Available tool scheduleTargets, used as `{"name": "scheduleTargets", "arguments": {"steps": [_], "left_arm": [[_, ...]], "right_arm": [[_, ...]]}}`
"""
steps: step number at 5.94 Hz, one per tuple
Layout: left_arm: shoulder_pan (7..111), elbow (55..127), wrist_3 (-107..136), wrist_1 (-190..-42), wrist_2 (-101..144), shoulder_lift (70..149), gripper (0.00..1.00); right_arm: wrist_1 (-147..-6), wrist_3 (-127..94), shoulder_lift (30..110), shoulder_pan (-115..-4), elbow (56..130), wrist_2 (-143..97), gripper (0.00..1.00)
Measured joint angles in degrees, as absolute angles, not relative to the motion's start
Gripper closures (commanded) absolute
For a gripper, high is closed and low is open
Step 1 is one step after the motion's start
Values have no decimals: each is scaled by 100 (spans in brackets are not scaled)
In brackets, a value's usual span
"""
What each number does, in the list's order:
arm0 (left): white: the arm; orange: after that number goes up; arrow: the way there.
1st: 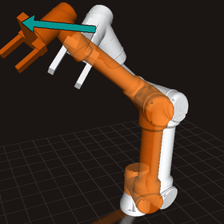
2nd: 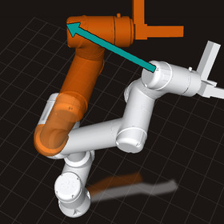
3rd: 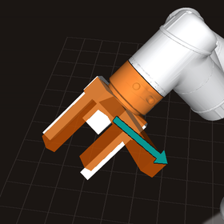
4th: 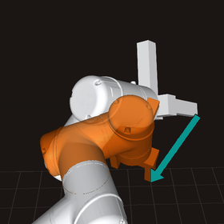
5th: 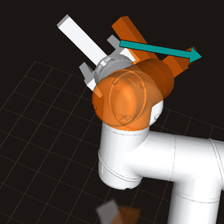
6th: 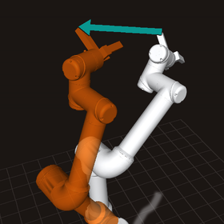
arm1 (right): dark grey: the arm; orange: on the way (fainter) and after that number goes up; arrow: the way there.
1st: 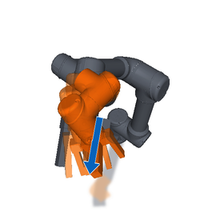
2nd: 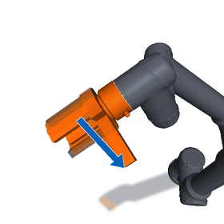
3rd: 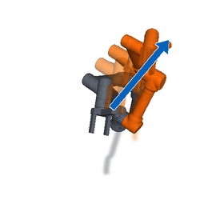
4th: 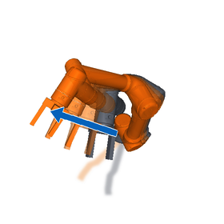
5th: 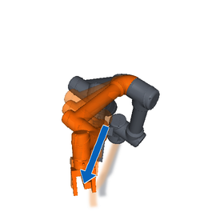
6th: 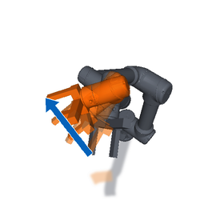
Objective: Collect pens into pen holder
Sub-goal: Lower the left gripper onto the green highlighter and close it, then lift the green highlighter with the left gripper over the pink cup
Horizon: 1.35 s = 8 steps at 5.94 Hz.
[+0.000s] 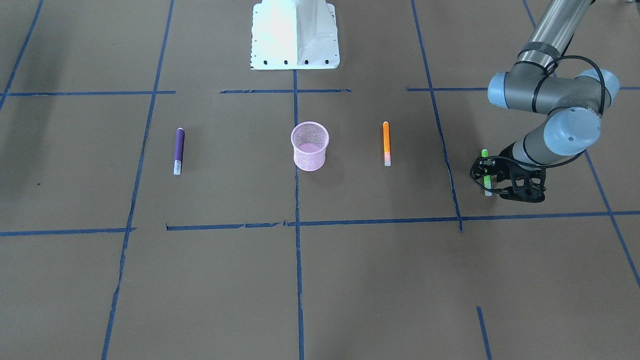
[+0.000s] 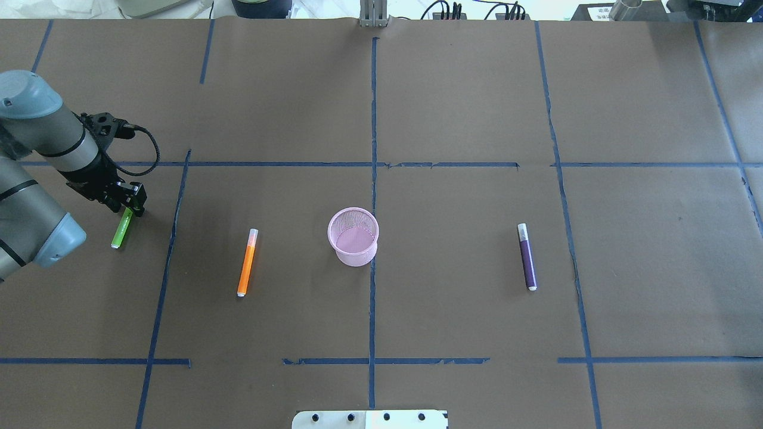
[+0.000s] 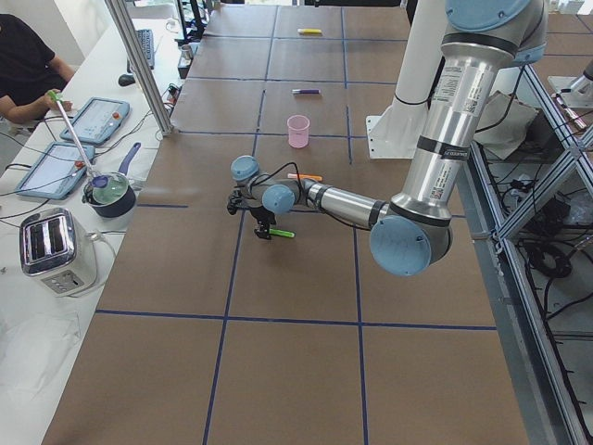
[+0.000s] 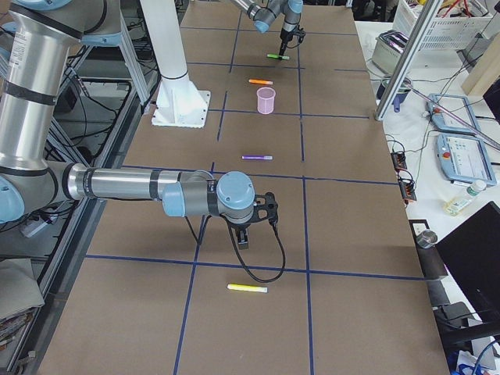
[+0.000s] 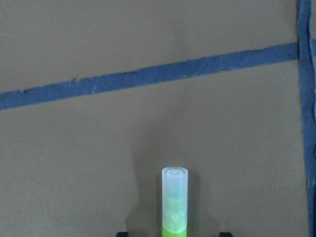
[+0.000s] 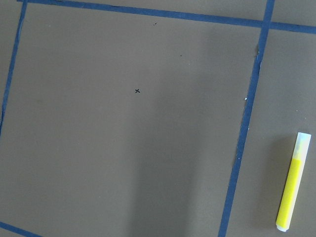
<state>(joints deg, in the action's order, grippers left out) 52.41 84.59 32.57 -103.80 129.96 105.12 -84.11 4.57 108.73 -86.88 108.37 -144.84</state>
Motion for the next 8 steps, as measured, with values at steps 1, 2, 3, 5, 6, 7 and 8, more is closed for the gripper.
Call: {"name": "scheduleTargets", "arguments": {"steps": [1,2,3,5,6,7,8], "left_arm": [[5242,8461,3248,-10377,12993,10512,100],[5243,8474,3239,-10391,12992,10515,100],[5246,8508,3255,-10486,12993,10551,100],[5236,9051,3326,-10658,13009,10759,100],[5095,9493,3331,-10673,12992,10942,100],[4841,9812,3442,-10683,12870,11275,100],[4450,10102,3829,-10695,12272,11625,100]], "right_arm": [[-8411,457,10872,-8690,10837,-14484,0],[-8411,460,10872,-8692,10837,-14484,0],[-8408,464,10872,-8692,10838,-14484,0],[-8358,469,10869,-8692,10845,-14482,0],[-8286,475,10866,-8692,10845,-14478,0],[-8245,484,10864,-8690,10844,-14474,0],[-8231,489,10863,-8687,10842,-14469,0]]}}
